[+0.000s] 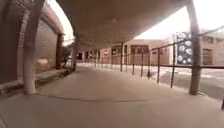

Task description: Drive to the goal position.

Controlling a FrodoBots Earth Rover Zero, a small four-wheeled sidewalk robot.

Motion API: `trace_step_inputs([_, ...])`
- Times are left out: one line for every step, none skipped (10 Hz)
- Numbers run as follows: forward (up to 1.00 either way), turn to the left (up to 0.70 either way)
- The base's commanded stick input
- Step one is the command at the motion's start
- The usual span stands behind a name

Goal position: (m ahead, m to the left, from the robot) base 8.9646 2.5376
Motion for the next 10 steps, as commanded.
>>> trace_step_inputs([0.7, 0.0])
trace_step_inputs([0.7, 0.0])
trace_step_inputs([0.7, 0.0])
trace_step_inputs([0.7, 0.0])
trace_step_inputs([0.7, 0.0])
trace_step_inputs([0.7, 0.0])
trace_step_inputs([0.7, 0.0])
trace_step_inputs([0.7, 0.0])
trace_step_inputs([0.7, 0.0])
trace_step_inputs([0.7, 0.0])
